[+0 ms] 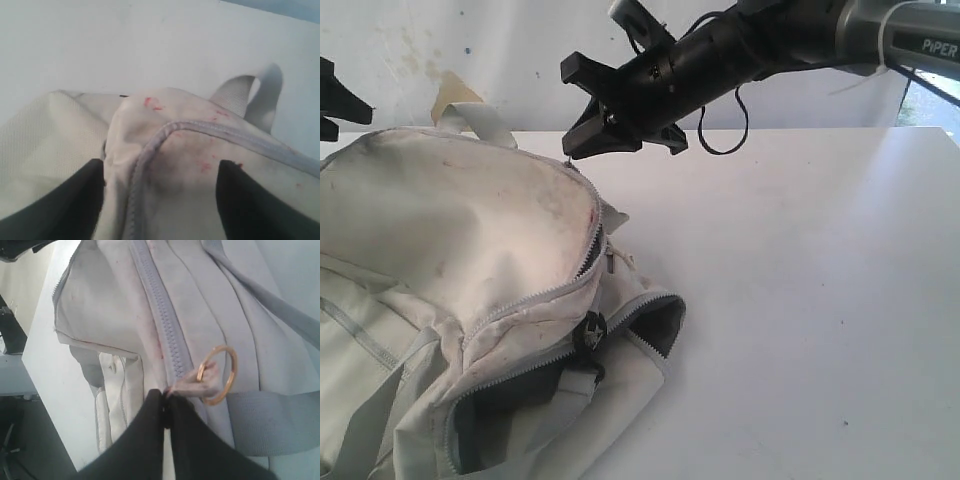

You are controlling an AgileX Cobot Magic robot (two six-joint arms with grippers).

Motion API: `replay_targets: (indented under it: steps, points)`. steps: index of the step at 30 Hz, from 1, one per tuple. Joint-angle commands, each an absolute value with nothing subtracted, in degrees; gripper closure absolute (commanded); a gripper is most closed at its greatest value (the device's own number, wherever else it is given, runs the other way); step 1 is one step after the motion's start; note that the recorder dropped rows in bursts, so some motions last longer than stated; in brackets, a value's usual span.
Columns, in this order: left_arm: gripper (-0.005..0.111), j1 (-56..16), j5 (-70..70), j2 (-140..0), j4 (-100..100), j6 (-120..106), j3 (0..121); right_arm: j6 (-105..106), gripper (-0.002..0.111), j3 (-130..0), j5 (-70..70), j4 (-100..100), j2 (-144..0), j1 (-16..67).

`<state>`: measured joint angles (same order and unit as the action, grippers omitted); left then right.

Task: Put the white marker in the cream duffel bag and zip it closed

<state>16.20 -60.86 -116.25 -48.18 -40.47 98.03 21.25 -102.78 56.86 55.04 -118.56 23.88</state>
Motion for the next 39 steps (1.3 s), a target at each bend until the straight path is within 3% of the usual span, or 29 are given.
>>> replay_targets:
  steps: [1,9,18,28,32,34,39]
  points:
    - [0.037,15.46,-66.96,-115.94,-56.73,-52.66,98.42,22.29,0.108,-102.73,57.60,56.00,-118.86,23.97]
    - [0.037,8.11,-69.96,-116.04,-61.08,-76.16,98.42,22.29,0.108,-102.73,57.60,55.87,-119.37,23.97]
    - [0.037,-0.71,-69.96,-119.42,-59.13,-85.88,98.42,22.29,0.108,-102.73,58.07,55.47,-119.37,23.97]
    - [0.038,-5.51,-69.96,-122.43,-56.91,-90.42,97.69,22.29,0.108,-102.73,59.75,55.37,-119.37,23.97]
    - [0.080,-5.30,-69.96,-122.55,-54.38,-90.42,97.15,22.29,0.108,-102.73,59.75,55.37,-119.37,23.97]
    - [0.107,-5.30,-69.96,-122.55,-53.83,-90.42,97.15,22.29,0.108,-102.73,59.97,54.99,-119.37,23.97]
    - [0.107,-5.17,-69.96,-122.55,-52.22,-90.02,97.15,19.15,0.108,-102.73,60.34,51.19,-119.37,23.97]
